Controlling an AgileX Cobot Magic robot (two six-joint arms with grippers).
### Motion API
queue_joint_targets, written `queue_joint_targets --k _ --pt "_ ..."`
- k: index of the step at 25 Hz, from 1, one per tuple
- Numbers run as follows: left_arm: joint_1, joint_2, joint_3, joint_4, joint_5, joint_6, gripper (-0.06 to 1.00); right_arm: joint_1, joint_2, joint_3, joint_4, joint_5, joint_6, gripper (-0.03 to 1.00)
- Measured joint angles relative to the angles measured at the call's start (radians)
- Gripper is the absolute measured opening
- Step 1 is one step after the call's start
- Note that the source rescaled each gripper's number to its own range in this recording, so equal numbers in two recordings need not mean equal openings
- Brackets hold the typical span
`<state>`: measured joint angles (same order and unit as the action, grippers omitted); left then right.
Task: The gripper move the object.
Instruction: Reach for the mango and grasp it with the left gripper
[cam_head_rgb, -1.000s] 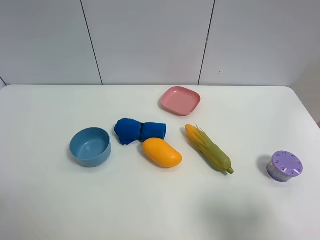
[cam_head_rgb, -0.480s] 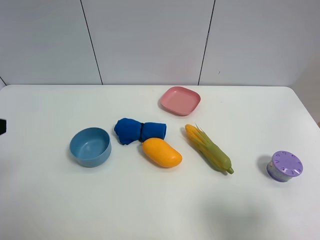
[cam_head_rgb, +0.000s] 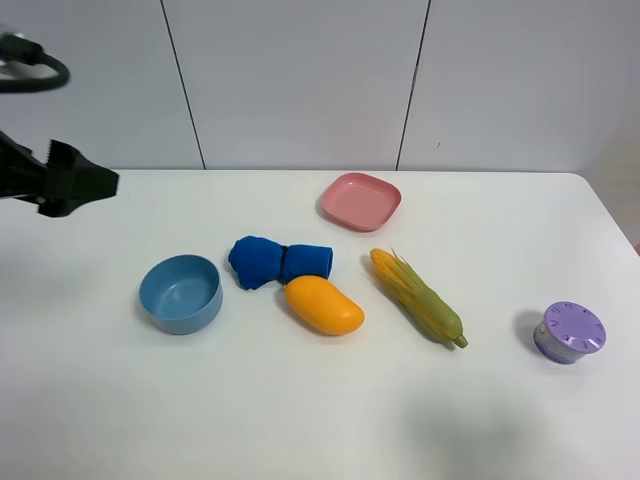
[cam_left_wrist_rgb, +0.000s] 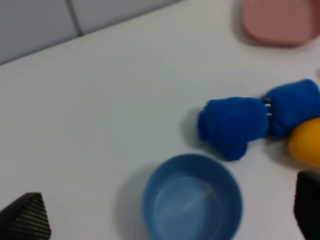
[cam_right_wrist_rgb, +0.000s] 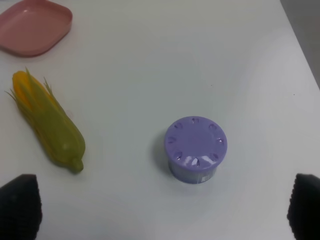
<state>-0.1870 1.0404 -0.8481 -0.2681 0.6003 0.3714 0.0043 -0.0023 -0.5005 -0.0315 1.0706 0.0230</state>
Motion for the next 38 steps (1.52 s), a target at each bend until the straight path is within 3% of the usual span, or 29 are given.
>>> queue_joint_targets --k 6,17,26,31,38 --pt "-0.208 0.118 0.000 -0.049 -0.128 0.001 1.00 0.000 0.000 0.000 0.000 0.000 0.000 1.00" --pt "-0.466 0.294 0.000 -0.072 -0.305 0.001 1.00 0.000 0.000 0.000 0.000 0.000 0.000 1.00" --pt "-0.553 0.469 0.000 -0.073 -0.407 -0.059 1.00 0.000 0.000 0.000 0.000 0.000 0.000 1.00" --pt "-0.557 0.562 -0.039 -0.075 -0.437 -0.122 1.00 0.000 0.000 0.000 0.000 0.000 0.000 1.00" --pt "-0.557 0.664 -0.143 -0.073 -0.444 -0.133 1.00 0.000 0.000 0.000 0.000 0.000 0.000 1.00"
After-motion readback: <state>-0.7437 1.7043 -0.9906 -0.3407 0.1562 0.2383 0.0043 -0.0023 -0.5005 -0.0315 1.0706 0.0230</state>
